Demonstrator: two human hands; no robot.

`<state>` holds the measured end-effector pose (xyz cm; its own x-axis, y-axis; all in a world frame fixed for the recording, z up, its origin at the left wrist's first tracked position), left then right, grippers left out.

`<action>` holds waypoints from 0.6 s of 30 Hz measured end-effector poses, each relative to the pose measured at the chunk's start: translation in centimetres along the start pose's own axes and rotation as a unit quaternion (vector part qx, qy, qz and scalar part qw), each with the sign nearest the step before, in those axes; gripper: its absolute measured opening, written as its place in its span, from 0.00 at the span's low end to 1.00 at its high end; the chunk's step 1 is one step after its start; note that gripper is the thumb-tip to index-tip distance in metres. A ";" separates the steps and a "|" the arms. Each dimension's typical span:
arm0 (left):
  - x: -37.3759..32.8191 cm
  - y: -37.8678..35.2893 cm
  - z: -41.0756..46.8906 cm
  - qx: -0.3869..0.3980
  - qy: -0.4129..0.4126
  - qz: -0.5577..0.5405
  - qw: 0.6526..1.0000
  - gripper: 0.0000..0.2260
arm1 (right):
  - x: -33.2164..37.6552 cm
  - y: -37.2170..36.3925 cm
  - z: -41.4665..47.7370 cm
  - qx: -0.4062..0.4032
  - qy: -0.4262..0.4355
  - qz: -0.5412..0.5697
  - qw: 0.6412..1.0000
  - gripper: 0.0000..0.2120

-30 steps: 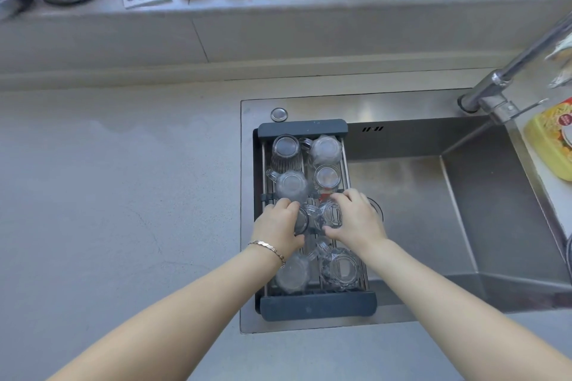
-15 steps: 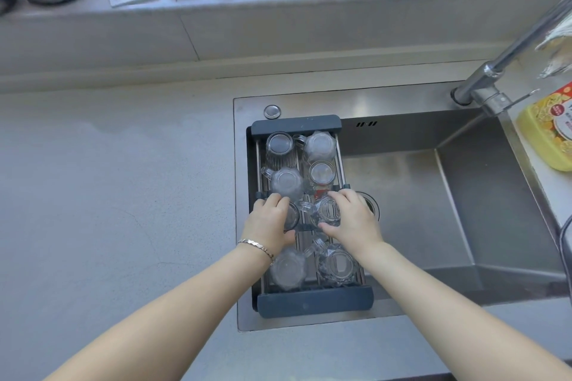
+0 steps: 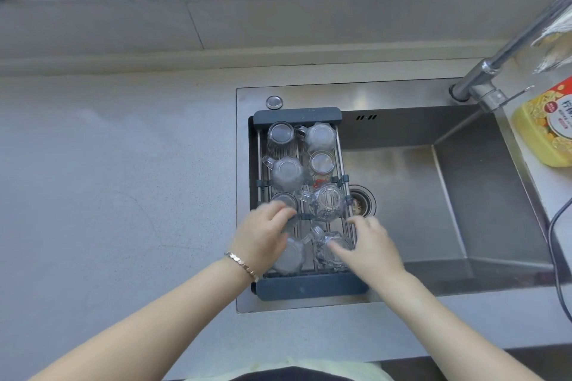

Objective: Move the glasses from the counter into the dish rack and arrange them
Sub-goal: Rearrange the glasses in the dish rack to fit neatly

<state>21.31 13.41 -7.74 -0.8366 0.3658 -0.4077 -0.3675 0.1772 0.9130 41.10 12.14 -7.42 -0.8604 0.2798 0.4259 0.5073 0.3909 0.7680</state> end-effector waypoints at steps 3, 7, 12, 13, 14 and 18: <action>-1.3 -0.9 -1.0 0.195 -0.014 0.020 0.981 0.22 | 0.1 -1.9 -0.9 0.048 0.021 -0.090 0.995 0.32; -1.5 -1.4 -0.5 0.342 0.004 0.079 0.936 0.29 | 0.6 -3.1 -0.5 0.043 0.023 -0.131 0.990 0.33; -1.5 -1.9 0.2 0.416 -0.021 0.150 0.896 0.29 | 0.7 -2.8 0.1 -0.006 0.055 -0.104 0.993 0.28; -1.5 -2.0 0.2 0.416 -0.014 0.154 0.896 0.29 | 0.8 -2.7 0.3 -0.013 0.064 -0.103 0.993 0.28; -1.5 -2.0 0.2 0.416 -0.008 0.155 0.896 0.29 | 0.8 -2.6 0.4 -0.013 0.073 -0.108 0.991 0.28; -1.5 -1.9 0.0 0.409 0.021 0.149 0.900 0.29 | 0.7 -2.9 0.1 -0.004 0.093 -0.123 0.988 0.31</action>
<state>23.26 12.48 -8.81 -0.8698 0.4760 -0.1298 0.2829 0.6968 0.6592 39.06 11.32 -9.38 -0.9523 0.0109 0.3048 0.2811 0.4193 0.8632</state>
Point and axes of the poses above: each hand's wrist, its own z-axis towards the middle knuckle, its own y-axis out of the back of the hand, x = y × z, the point moved 1 cm from there along z, towards the middle knuckle, and after that the axes turned 3 degrees about z, right-handed, at the moved point
